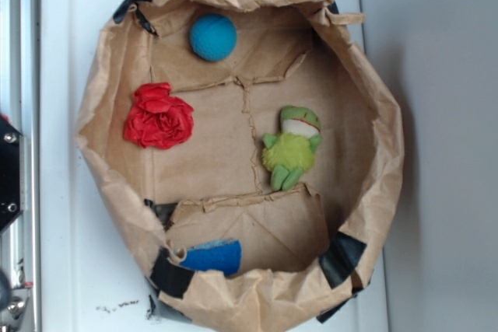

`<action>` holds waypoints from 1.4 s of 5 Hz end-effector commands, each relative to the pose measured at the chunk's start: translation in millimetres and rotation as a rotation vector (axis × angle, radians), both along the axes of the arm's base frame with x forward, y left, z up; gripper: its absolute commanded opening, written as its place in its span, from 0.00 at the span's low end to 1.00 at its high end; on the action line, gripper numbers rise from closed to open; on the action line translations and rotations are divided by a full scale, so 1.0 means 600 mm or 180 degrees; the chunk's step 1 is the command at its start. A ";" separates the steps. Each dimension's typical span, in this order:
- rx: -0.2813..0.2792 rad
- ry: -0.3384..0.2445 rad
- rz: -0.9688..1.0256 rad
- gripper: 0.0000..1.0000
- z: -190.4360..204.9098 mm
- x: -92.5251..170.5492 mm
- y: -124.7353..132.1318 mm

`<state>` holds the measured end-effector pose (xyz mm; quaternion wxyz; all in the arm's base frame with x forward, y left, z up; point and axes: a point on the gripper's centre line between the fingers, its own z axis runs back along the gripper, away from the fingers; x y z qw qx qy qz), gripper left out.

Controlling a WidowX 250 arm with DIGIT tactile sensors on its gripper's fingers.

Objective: Grab the green animal.

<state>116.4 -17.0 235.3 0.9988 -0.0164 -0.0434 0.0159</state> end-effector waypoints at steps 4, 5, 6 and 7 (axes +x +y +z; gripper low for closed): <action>0.0010 -0.0088 0.0421 1.00 -0.015 0.101 0.011; 0.0010 -0.0088 0.0421 1.00 -0.015 0.101 0.011; 0.0010 -0.0088 0.0421 1.00 -0.015 0.101 0.011; -0.0135 -0.0209 0.0788 1.00 -0.057 0.141 0.003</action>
